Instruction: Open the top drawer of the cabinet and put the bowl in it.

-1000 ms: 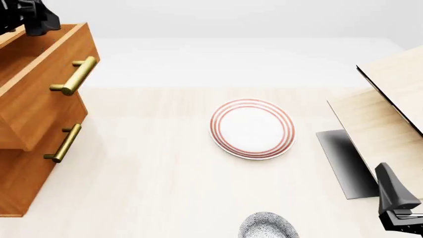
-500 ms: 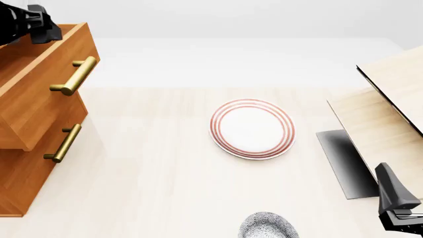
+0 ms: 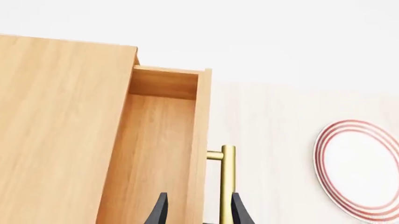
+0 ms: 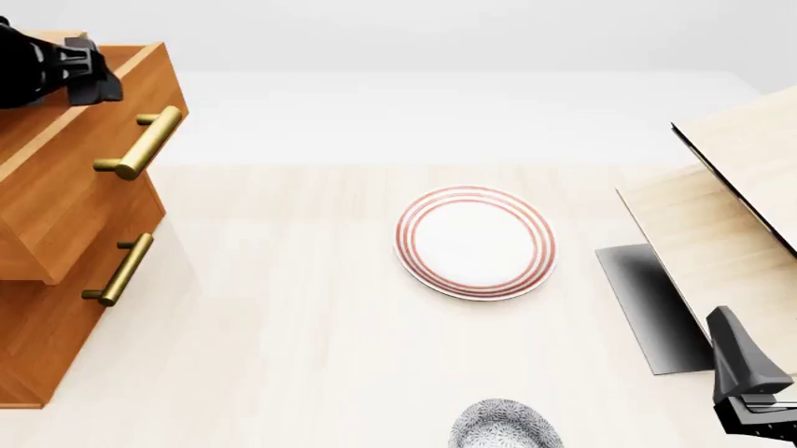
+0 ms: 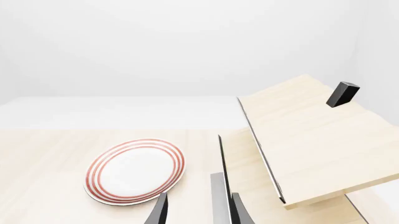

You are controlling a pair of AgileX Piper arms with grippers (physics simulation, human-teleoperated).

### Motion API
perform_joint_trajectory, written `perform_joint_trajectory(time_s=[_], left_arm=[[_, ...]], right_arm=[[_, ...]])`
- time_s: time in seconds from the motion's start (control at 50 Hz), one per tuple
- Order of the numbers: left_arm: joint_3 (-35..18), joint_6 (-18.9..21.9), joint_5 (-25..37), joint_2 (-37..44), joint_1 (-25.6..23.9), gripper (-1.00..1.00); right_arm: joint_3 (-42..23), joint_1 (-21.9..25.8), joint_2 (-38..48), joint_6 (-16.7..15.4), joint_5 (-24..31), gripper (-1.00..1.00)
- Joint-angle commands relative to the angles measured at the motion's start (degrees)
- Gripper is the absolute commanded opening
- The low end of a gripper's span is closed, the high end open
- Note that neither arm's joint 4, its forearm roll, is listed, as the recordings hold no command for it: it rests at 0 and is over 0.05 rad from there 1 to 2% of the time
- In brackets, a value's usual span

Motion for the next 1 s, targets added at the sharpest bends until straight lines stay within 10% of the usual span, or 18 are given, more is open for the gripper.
perform_joint_trajectory(time_s=[0.02, 1.0], left_arm=[[2.16, -0.21, -0.97, 0.39, -0.20, 1.00], [3.58, 1.03, -3.24, 3.30, -5.20, 1.00]], right_arm=[[0.08, 0.01, -0.32, -0.04, 0.22, 1.00], [0.08, 0.01, -0.32, -0.04, 0.22, 1.00]])
